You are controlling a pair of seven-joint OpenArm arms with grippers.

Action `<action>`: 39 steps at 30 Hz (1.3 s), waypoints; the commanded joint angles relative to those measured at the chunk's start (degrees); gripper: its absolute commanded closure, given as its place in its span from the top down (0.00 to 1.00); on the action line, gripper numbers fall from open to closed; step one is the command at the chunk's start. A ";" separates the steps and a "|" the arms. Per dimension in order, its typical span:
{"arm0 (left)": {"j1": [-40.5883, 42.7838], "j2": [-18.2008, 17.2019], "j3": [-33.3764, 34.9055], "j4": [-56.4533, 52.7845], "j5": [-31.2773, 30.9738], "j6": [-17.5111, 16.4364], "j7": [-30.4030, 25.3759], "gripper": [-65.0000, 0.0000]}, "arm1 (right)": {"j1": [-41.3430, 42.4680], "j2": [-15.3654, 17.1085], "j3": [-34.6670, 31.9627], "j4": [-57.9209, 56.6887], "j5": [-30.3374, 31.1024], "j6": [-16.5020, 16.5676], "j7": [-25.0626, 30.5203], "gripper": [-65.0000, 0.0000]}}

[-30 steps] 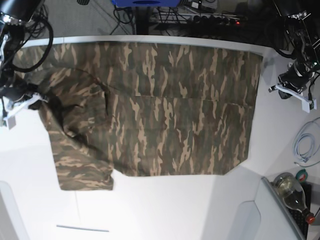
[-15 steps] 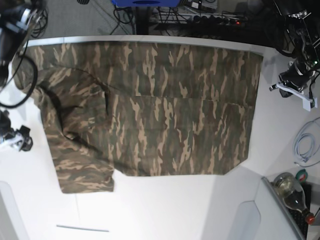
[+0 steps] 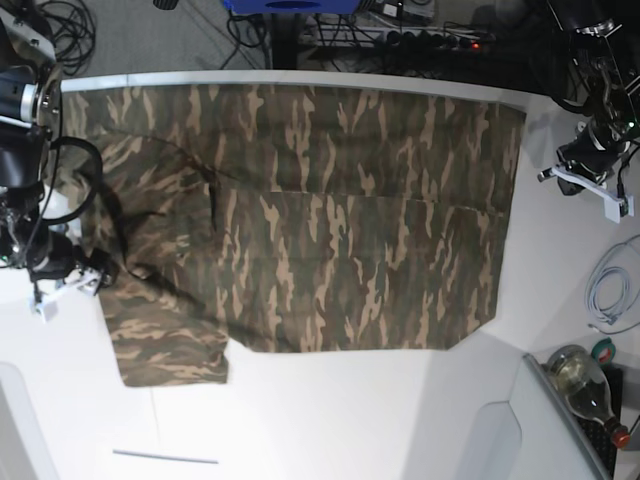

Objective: Layout the t-shirt on the table in an organized manner, then fold the t-shirt properly
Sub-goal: 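Grasp the sleeve side with the right gripper and fold it inward, then grasp the shirt side edge with the left gripper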

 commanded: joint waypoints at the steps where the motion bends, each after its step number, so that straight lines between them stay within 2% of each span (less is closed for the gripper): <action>1: -0.23 -1.00 -0.34 0.99 -0.54 -0.12 -0.99 0.00 | 1.21 0.88 0.03 0.67 0.43 0.29 1.02 0.61; 3: -0.23 -1.00 -0.34 0.99 -0.54 -0.12 -0.99 0.00 | 1.21 0.88 -0.06 0.40 0.43 0.29 2.69 0.47; 6: -0.23 -1.00 -0.34 0.99 -0.54 -0.12 -0.99 0.00 | 1.21 0.96 -0.06 0.58 0.43 0.29 3.13 0.09; 7: -0.23 -1.00 -0.34 0.99 -0.54 -0.12 -0.99 0.00 | 1.21 0.96 -0.06 0.67 0.43 0.29 2.78 0.00; 11: -0.76 -1.00 -0.08 0.99 -0.54 -0.12 -0.99 0.00 | 1.39 1.14 -0.06 1.11 0.51 0.38 2.69 0.00; 16: -2.96 -1.09 0.27 0.81 -0.28 -0.12 -0.99 0.00 | -1.42 0.96 0.38 10.16 0.60 0.38 -0.21 0.00; 18: -5.07 -1.09 0.63 -0.77 3.33 -0.12 -0.99 0.00 | -3.53 0.88 0.38 16.76 0.78 0.38 -2.67 0.00; 22: -13.68 -1.09 4.32 -9.12 16.60 -0.47 -1.25 0.00 | -7.49 -0.44 0.38 27.66 0.78 0.29 -6.72 0.00; 24: -17.73 -1.09 4.93 -13.52 18.45 -0.47 -1.25 0.00 | -8.90 -1.06 0.38 30.82 0.78 0.29 -7.51 0.00; 27: -22.65 -1.09 5.02 -18.71 16.34 -0.47 -1.25 0.01 | -11.09 -1.32 0.38 34.78 0.78 0.29 -8.48 0.00; 31: -27.05 -1.79 5.28 -23.01 14.14 -0.47 -1.25 0.57 | -13.29 -2.64 0.38 39.35 0.78 0.29 -8.65 0.00; 32: -28.19 -1.62 5.28 -24.16 13.70 -0.47 -1.25 0.68 | -13.82 -2.82 0.38 40.32 0.78 0.29 -8.65 0.00; 33: -28.80 -1.53 5.37 -25.30 13.52 -0.47 -1.25 0.75 | -14.00 -2.90 0.29 40.93 0.78 0.29 -8.65 0.00; 34: -29.86 -1.44 5.90 -26.62 13.52 -0.47 -1.25 0.80 | -14.26 -2.99 0.20 41.37 0.78 0.29 -8.65 0.00; 35: -30.56 -1.44 7.31 -27.94 13.52 -0.47 -1.34 0.80 | -14.35 -2.99 0.12 41.64 0.78 0.29 -8.65 0.00; 37: -31.44 -1.35 10.03 -30.22 13.52 -0.47 -2.66 0.78 | -14.35 -2.99 0.03 41.64 0.78 0.29 -8.65 0.00; 39: -31.53 -1.35 12.49 -33.04 13.44 -0.47 -6.97 0.75 | -14.35 -2.99 0.03 41.64 0.78 0.29 -8.65 0.00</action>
